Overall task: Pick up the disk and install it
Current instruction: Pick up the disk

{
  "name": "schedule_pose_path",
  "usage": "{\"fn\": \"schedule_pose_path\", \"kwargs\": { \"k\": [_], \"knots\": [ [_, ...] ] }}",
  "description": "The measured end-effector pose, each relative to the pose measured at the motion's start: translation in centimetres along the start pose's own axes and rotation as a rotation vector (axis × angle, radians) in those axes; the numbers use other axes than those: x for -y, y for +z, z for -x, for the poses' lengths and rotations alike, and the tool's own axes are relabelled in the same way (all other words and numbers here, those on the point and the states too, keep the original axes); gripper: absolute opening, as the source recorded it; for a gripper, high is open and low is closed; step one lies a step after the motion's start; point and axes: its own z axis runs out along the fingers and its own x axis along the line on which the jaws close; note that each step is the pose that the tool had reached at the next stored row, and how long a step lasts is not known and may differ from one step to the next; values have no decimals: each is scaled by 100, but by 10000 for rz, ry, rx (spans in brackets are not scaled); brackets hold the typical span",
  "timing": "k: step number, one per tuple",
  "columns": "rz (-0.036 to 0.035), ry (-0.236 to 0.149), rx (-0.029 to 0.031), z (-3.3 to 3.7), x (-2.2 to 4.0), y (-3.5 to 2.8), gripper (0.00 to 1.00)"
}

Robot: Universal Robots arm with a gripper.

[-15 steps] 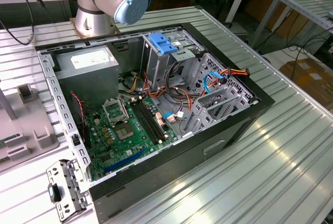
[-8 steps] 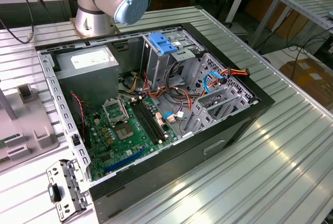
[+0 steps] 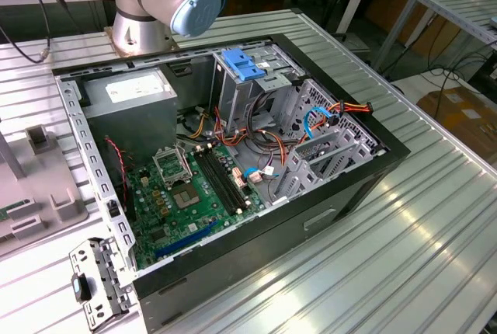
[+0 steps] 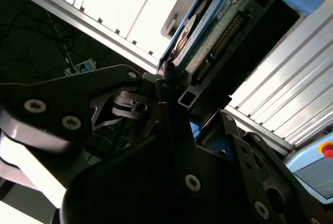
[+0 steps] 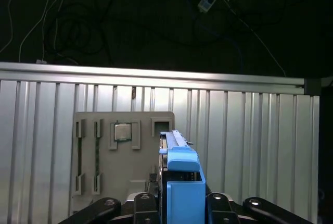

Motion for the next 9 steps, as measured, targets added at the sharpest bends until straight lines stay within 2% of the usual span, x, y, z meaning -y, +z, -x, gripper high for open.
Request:
{"fn": "schedule_pose_path", "kwargs": {
  "k": [9],
  "knots": [
    [1,0,0,3,-4,-82,37]
  ]
}}
